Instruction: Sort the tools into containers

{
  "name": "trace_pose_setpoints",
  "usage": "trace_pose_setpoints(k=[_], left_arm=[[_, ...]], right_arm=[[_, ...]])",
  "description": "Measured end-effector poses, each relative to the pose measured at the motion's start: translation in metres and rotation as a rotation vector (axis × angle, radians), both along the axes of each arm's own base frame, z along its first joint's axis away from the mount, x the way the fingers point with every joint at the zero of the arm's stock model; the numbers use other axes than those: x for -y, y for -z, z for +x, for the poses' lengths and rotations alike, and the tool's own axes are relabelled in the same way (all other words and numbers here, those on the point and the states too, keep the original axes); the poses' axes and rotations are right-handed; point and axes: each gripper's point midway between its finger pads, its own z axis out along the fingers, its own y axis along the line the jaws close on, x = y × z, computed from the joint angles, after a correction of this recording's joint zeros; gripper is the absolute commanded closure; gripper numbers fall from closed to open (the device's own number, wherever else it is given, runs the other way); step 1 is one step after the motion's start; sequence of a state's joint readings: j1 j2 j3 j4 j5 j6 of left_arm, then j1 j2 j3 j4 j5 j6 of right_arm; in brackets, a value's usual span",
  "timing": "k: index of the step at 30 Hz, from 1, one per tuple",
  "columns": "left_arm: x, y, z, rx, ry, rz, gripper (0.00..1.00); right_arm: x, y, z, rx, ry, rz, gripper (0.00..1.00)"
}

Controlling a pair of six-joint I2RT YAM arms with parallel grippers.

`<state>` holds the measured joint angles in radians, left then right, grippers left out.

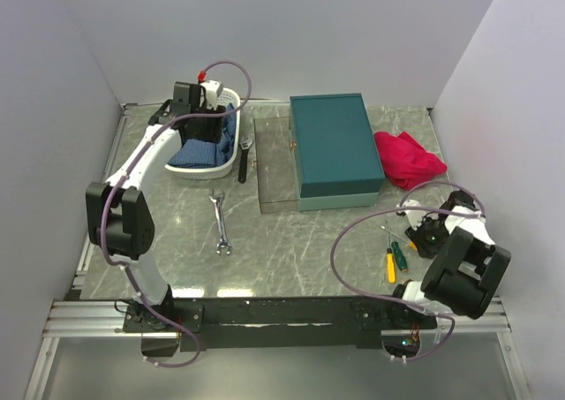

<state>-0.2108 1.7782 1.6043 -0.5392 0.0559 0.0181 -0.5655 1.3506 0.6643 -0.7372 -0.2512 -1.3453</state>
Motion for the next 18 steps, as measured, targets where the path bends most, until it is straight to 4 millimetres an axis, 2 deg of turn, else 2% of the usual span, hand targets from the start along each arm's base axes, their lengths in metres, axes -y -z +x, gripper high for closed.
trace_pose_setpoints(k=[1,4,6,9,12,15,18], left_arm=[[0.0,0.002,0.001,0.0,0.002,0.011,0.4],[0.0,0.008,0.002,-0.008,0.007,0.037,0.41],[0.003,0.007,0.005,-0.005,0.012,0.039,0.41],[0.006,0.001,0.009,0.014,0.018,0.029,0.4],[0.01,-0.005,0.012,0.033,0.029,-0.001,0.41],[0.013,-0.009,0.015,0.041,0.02,-0.066,0.4],[0.011,-0.008,0.009,0.037,-0.002,-0.133,0.4]], right_arm=[[0.0,0.0,0.0,-0.009,0.001,0.007,0.84],[0.002,-0.001,-0.001,-0.013,0.002,0.017,0.95],[0.004,-0.004,-0.002,-0.001,-0.011,0.012,1.0],[0.003,-0.019,-0.006,0.028,-0.035,-0.011,1.0],[0.003,-0.058,-0.003,0.11,-0.063,-0.058,1.0],[0.005,-0.12,0.012,0.264,-0.082,-0.126,1.0],[-0.005,-0.181,0.022,0.416,-0.079,-0.139,1.0]])
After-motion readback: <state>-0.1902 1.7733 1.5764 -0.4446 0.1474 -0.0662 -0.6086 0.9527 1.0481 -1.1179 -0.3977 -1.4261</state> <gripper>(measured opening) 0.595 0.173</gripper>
